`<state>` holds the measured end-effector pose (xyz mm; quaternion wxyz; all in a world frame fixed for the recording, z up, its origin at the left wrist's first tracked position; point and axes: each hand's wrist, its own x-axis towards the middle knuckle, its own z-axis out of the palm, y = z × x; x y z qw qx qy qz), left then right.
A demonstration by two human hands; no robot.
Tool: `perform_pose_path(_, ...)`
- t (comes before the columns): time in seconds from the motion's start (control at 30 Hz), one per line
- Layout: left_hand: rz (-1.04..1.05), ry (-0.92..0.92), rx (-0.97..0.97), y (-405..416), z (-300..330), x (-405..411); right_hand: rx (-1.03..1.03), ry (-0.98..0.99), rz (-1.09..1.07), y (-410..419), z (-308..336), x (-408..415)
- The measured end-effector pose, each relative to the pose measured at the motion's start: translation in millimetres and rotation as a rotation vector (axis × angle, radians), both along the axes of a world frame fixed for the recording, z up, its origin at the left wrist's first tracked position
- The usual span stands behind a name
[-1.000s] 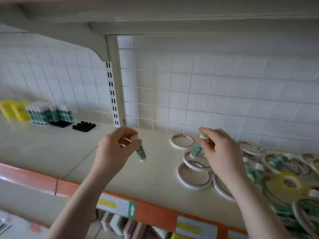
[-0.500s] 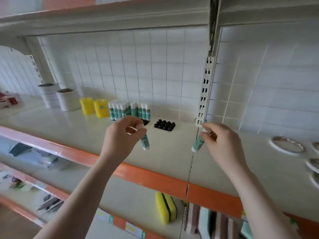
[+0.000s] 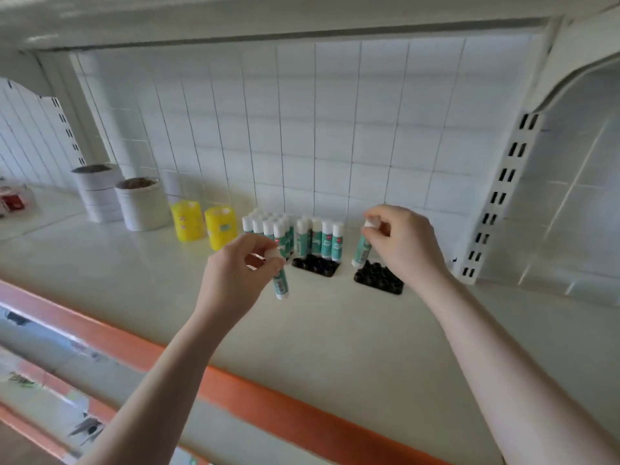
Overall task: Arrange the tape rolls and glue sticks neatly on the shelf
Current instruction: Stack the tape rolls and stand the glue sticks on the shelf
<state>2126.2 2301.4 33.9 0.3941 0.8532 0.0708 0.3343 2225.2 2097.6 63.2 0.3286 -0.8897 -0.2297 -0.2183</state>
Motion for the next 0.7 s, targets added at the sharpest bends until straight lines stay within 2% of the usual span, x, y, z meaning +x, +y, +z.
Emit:
perform_pose_path(0.3,-0.046,0.019,-0.026,50,-3,39,-0.095,0.078,0.030,81,-15,46)
perform_pose_path(0.7,-0.204,0.033,-0.085,69,-18,58,-0.121,0.054,-0.064,107,-33,53)
